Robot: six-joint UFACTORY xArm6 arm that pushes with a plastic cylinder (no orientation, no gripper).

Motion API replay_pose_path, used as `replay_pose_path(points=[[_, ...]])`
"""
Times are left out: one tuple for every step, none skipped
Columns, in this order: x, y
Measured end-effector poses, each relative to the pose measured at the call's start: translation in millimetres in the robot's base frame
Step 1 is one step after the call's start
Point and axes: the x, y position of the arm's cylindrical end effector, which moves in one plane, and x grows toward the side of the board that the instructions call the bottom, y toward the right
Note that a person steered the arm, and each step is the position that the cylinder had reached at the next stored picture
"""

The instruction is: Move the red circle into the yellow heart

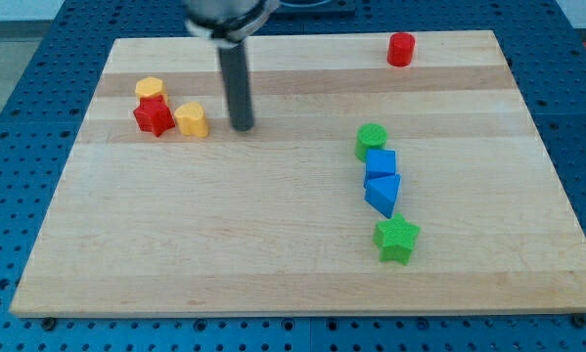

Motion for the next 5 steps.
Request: replay_pose_path(points=[[8,-79],[8,-7],[-28,98],[-103,198],[-112,301]])
